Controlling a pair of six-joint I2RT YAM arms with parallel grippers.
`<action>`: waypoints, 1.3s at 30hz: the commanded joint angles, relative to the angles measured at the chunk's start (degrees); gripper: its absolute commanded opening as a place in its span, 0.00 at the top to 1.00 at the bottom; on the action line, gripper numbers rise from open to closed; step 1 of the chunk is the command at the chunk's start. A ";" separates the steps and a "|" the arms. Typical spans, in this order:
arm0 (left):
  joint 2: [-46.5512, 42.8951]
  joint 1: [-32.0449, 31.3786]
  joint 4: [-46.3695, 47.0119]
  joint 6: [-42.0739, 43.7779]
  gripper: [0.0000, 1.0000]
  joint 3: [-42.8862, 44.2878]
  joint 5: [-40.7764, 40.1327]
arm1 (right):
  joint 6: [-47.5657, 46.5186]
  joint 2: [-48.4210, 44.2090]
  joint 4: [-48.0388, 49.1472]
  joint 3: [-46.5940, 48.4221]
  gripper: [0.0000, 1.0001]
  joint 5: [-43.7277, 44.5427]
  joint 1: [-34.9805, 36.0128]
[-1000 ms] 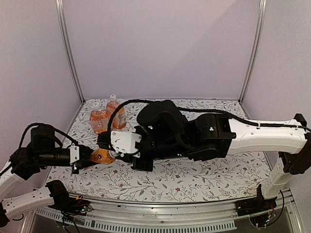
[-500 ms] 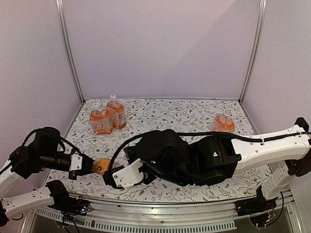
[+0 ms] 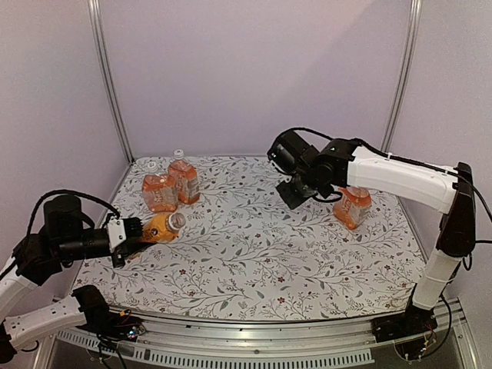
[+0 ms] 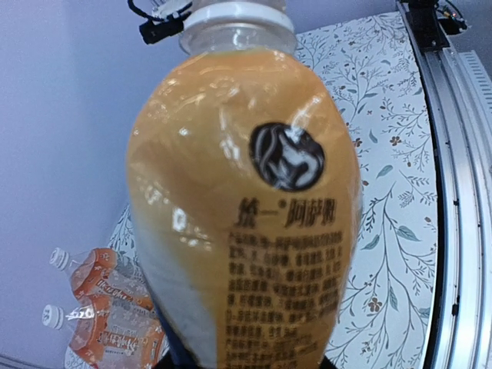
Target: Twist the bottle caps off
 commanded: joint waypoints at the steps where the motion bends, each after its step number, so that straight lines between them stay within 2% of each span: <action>1: -0.92 1.06 1.94 -2.19 0.74 -1.62 -0.67 | 20.80 6.33 -10.05 -2.72 1.00 -9.40 -1.43; 11: -1.91 2.42 1.30 -3.53 0.74 -0.66 0.95 | 20.39 18.94 -10.03 -0.95 1.00 -15.17 -3.17; 16: -2.03 2.68 0.93 -3.45 0.73 -0.37 2.14 | 20.34 21.56 -8.90 -1.15 0.89 -16.87 -3.68; 23: -2.01 2.79 0.97 -2.86 0.73 0.01 2.31 | 20.51 22.98 -7.33 -1.65 0.80 -21.42 -5.05; 24: -1.97 2.79 0.95 -2.76 0.73 0.02 2.23 | 20.35 23.01 -7.37 -1.57 0.76 -21.60 -5.05; 25: -1.93 2.77 0.95 -2.70 0.73 0.11 2.16 | 20.38 22.96 -7.34 -1.52 0.68 -21.83 -5.13; 29: -1.82 2.79 0.92 -2.50 0.73 0.29 2.26 | 20.41 22.31 -8.16 -1.03 0.28 -20.77 -5.21; 31: -1.75 2.79 0.88 -2.47 0.73 0.45 2.48 | 20.51 21.62 -9.63 0.02 0.17 -19.65 -5.23; 34: -1.52 2.79 0.87 -2.87 0.73 0.92 3.13 | 20.56 18.97 -11.75 2.53 0.07 -18.00 -4.98; 36: -1.31 2.85 0.89 -3.55 0.73 1.52 4.05 | 19.21 15.88 -11.17 4.14 0.05 -16.17 -3.32; 39: -1.19 2.85 0.85 -4.67 0.73 2.14 5.92 | 10.33 7.41 -2.00 3.43 0.05 -16.99 2.91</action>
